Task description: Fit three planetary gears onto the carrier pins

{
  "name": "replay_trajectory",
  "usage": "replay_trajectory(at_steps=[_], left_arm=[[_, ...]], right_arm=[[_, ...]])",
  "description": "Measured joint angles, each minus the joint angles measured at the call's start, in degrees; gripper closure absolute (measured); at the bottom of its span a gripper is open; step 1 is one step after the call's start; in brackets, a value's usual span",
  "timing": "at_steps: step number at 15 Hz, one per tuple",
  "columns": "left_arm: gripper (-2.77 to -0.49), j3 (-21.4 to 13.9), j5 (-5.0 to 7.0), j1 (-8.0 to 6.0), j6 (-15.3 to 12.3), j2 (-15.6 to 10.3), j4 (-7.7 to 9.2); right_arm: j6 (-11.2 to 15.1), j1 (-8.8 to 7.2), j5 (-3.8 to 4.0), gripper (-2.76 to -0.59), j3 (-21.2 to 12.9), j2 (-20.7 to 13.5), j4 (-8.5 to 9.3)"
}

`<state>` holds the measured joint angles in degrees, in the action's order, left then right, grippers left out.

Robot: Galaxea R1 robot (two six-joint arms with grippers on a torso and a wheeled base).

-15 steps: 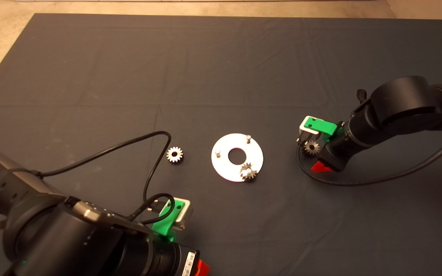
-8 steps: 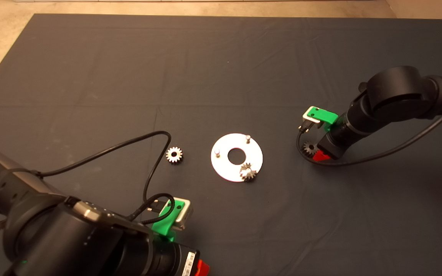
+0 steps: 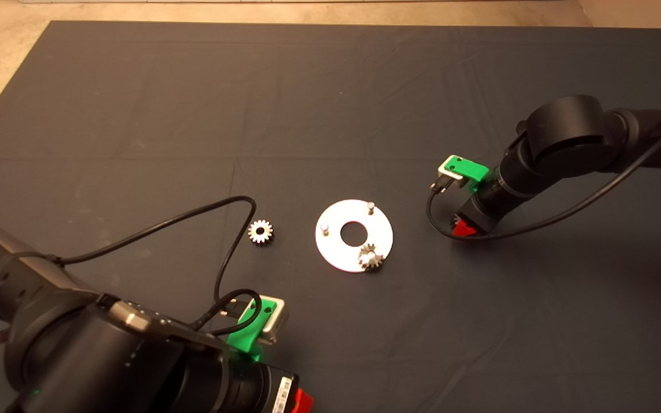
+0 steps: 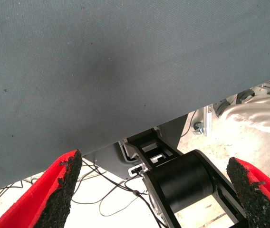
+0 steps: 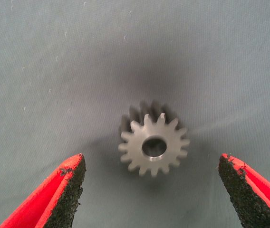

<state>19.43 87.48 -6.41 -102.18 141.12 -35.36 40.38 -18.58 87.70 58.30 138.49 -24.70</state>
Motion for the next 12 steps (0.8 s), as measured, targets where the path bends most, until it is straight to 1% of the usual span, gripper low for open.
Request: replay_trajectory(at_steps=[3, 5, 7, 8, 9, 10, 11, 12], left_arm=[[-2.17, 0.0, 0.02, 0.0, 0.0, 0.0, 0.0], [-2.17, 0.0, 0.01, 0.0, 0.0, 0.0, 0.0], [-2.17, 0.0, 0.02, 0.0, 0.0, 0.0, 0.0], [-2.17, 0.0, 0.0, 0.0, 0.0, -0.2, 0.0], [-2.17, 0.0, 0.0, 0.0, 0.0, -0.3, 0.0], [-2.17, 0.0, 0.02, 0.0, 0.0, -0.3, 0.0], [-2.17, 0.0, 0.02, 0.0, 0.0, -0.3, 0.0], [-2.17, 0.0, 0.02, 0.0, 0.0, -0.3, 0.0]], right_arm=[[0.0, 0.0, -0.22, -2.05, 1.0, 0.4, 0.01], [0.0, 0.01, -0.1, -2.05, 1.2, 0.4, 0.01], [0.5, 0.01, -0.07, -2.05, 1.2, 0.3, 0.04], [1.1, 0.01, -0.38, -2.05, 1.2, 0.2, 0.06], [1.5, 0.01, -1.15, -2.05, 1.2, -0.1, 0.17], [1.7, 0.01, -2.15, -2.05, 1.2, -0.7, 0.48], [2.0, 0.01, -3.47, -2.05, 1.2, -1.5, 0.88], [2.2, 0.01, -4.43, -2.05, 1.2, -2.4, 1.27]])
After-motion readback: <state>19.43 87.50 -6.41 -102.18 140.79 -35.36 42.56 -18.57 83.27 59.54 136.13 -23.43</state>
